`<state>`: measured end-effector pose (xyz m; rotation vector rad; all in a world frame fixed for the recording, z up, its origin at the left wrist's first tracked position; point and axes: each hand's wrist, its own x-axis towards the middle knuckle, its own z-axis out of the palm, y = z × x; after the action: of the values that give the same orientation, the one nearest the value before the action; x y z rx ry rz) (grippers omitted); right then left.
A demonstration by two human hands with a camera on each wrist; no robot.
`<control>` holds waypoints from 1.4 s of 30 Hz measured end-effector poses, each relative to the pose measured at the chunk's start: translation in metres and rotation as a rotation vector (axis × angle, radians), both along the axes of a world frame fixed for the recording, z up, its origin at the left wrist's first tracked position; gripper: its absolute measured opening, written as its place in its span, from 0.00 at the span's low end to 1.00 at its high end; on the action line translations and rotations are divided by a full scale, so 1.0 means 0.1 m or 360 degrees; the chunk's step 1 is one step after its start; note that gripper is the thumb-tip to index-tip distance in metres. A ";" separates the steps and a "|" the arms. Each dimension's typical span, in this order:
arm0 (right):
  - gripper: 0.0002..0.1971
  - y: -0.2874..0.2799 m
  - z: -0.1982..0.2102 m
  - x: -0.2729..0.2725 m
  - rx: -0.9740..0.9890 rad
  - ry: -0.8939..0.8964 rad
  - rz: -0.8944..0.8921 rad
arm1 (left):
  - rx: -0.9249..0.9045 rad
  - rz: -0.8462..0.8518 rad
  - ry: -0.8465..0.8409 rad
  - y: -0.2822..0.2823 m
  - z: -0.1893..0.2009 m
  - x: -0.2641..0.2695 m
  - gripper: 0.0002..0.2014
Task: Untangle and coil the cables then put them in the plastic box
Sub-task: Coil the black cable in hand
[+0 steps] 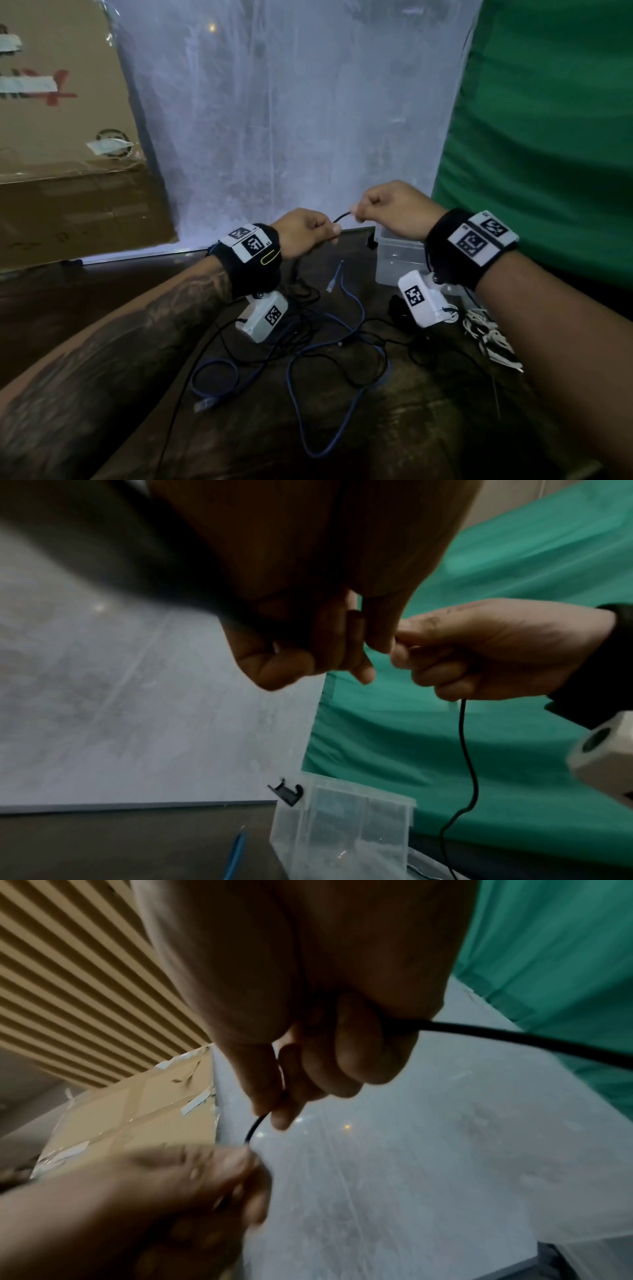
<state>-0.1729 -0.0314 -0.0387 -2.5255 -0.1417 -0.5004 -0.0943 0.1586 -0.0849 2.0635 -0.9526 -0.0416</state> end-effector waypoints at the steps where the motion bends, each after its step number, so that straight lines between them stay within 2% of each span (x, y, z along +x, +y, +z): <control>1: 0.12 -0.07 0.01 -0.01 0.0064 -0.0052 -0.0020 | -0.0076 -0.0041 0.0153 0.04 -0.05 0.00 0.15; 5: 0.15 -0.19 -0.05 -0.01 0.0158 -0.0204 -0.0082 | -0.0591 -0.0261 0.0900 0.12 -0.16 -0.03 0.15; 7: 0.15 -0.19 -0.15 0.06 0.0266 -0.0289 -0.0094 | -0.0659 -0.0356 0.1210 0.12 -0.17 -0.09 0.15; 9: 0.15 -0.20 -0.29 0.17 0.0422 -0.0385 -0.0113 | -0.0658 -0.0513 0.1409 0.12 -0.18 -0.18 0.12; 12: 0.16 -0.19 -0.53 0.32 0.0655 -0.0453 -0.0140 | -0.0731 -0.0774 0.1490 0.10 -0.22 -0.32 0.08; 16: 0.16 -0.05 -0.91 0.50 0.0909 -0.0294 -0.0052 | -0.1021 -0.1022 0.1432 0.05 -0.26 -0.31 0.09; 19: 0.10 0.11 -1.17 0.50 0.1018 -0.0022 0.0113 | -0.1353 -0.0873 0.1312 -0.01 -0.36 -0.16 0.10; 21: 0.09 0.21 -1.28 0.42 0.0860 0.0214 0.0224 | -0.1547 -0.0659 0.1285 -0.05 -0.47 -0.02 0.10; 23: 0.09 0.25 -1.35 0.34 0.0680 0.0334 0.0317 | -0.1618 -0.0455 0.1283 -0.10 -0.63 0.10 0.11; 26: 0.12 0.29 -1.40 0.26 0.0529 0.0467 0.0343 | -0.1565 -0.0273 0.1196 -0.15 -0.87 0.24 0.10; 29: 0.13 0.31 -1.43 0.18 0.0520 0.0474 0.0363 | -0.1423 -0.0172 0.0979 -0.18 -1.01 0.29 0.09; 32: 0.11 0.28 -1.40 0.08 0.0581 0.0390 0.0414 | -0.1171 -0.0136 0.0825 -0.19 -1.06 0.29 0.10; 35: 0.09 0.20 -1.36 0.02 0.0680 0.0246 0.0422 | -0.0755 -0.0130 0.0607 -0.23 -1.12 0.26 0.10; 36: 0.07 0.16 -1.35 0.03 0.0671 0.0165 0.0390 | -0.0668 -0.0189 0.0619 -0.26 -1.14 0.24 0.09; 38: 0.07 0.09 -1.37 0.05 0.0681 0.0000 0.0354 | -0.0668 -0.0310 0.0802 -0.33 -1.17 0.16 0.05; 42: 0.07 -0.04 -1.49 0.13 0.0876 -0.0262 0.0187 | -0.0765 -0.0485 0.1225 -0.44 -1.14 0.01 0.13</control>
<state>-0.1596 -0.0356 -0.1882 -1.9291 -0.1839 -0.6045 -0.0935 0.1143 -0.1989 1.2725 -0.6814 -0.6531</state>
